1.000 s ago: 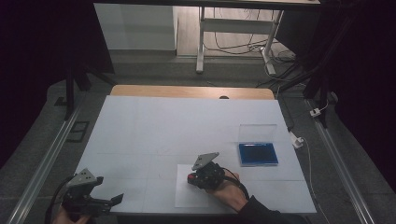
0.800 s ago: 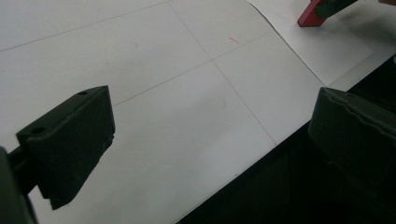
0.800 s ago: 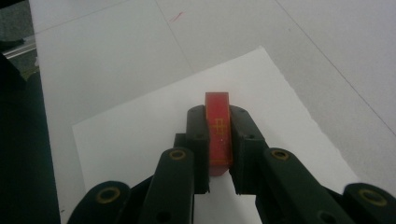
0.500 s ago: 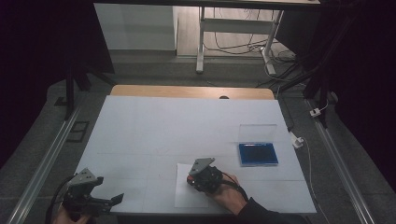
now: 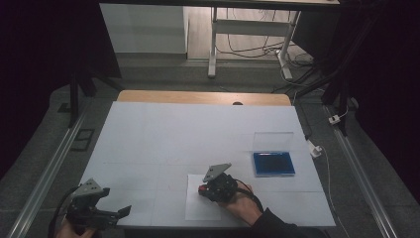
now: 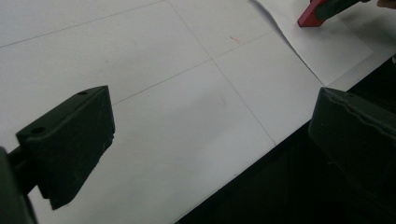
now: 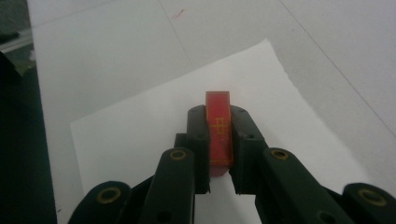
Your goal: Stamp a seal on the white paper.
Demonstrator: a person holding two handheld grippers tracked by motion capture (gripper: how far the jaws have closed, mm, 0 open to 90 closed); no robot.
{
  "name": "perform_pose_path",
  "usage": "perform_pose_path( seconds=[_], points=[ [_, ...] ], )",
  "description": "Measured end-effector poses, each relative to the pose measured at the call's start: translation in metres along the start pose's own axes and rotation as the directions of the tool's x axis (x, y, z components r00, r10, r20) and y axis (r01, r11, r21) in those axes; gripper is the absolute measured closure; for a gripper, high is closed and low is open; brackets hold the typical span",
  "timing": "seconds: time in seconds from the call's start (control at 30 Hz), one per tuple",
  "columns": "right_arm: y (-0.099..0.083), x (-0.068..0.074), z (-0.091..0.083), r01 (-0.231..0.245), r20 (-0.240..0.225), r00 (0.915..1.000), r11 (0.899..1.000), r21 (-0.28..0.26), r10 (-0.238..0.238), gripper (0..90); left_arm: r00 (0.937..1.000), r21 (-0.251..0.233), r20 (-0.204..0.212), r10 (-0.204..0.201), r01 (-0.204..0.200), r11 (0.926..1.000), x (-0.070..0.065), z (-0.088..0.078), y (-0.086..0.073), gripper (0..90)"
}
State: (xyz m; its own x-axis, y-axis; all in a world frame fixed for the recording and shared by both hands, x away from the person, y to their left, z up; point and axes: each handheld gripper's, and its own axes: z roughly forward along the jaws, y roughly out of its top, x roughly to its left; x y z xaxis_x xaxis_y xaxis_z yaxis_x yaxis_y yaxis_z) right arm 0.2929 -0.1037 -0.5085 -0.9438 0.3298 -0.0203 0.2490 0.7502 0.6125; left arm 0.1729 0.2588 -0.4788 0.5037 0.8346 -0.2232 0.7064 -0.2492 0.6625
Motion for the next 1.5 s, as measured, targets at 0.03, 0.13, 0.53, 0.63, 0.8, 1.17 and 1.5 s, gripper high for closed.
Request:
perform_pose_path(
  seconds=[0.03, 0.13, 0.53, 0.63, 0.8, 1.17, 1.5],
  points=[
    [0.0, 0.001, 0.0, 0.003, -0.001, 1.0, 1.0, -0.005, -0.003, 80.8, 1.0, 0.0, -0.001, 0.0, 0.0, 1.0, 0.0, 0.0, 0.0, 0.8],
    [-0.002, -0.005, 0.0, -0.044, -0.036, 0.9984, 0.999, -0.015, 0.044, 80.8, 1.0, 0.001, -0.003, 0.002, -0.002, 1.0, 0.0, 0.0, 0.0, 0.8],
    [-0.002, -0.002, 0.0, -0.012, -0.014, 0.9998, 1.0, -0.019, 0.011, 80.2, 1.0, -0.003, -0.001, 0.008, -0.008, 1.0, -0.001, 0.0, 0.0, 0.8],
    [-0.001, 0.0, -0.001, 0.009, 0.003, 1.0, 1.0, -0.009, -0.009, 79.9, 1.0, -0.004, 0.0, 0.008, -0.008, 1.0, 0.0, 0.0, 0.0, 0.8],
    [-0.001, -0.002, -0.001, 0.006, -0.017, 0.9998, 1.0, -0.014, -0.006, 79.4, 1.0, -0.004, -0.001, 0.009, -0.009, 0.9999, -0.001, -0.001, 0.0, 0.8],
    [0.001, -0.002, -0.005, 0.009, -0.009, 0.9999, 1.0, -0.028, -0.009, 79.1, 1.0, -0.004, 0.0, 0.009, -0.009, 0.9999, -0.001, -0.001, 0.0, 0.8],
    [0.003, -0.003, -0.014, -0.017, -0.018, 0.9997, 0.998, -0.063, 0.016, 79.1, 0.9999, -0.005, 0.0, 0.01, -0.01, 0.9999, -0.001, -0.001, -0.001, 0.8]
  ],
)
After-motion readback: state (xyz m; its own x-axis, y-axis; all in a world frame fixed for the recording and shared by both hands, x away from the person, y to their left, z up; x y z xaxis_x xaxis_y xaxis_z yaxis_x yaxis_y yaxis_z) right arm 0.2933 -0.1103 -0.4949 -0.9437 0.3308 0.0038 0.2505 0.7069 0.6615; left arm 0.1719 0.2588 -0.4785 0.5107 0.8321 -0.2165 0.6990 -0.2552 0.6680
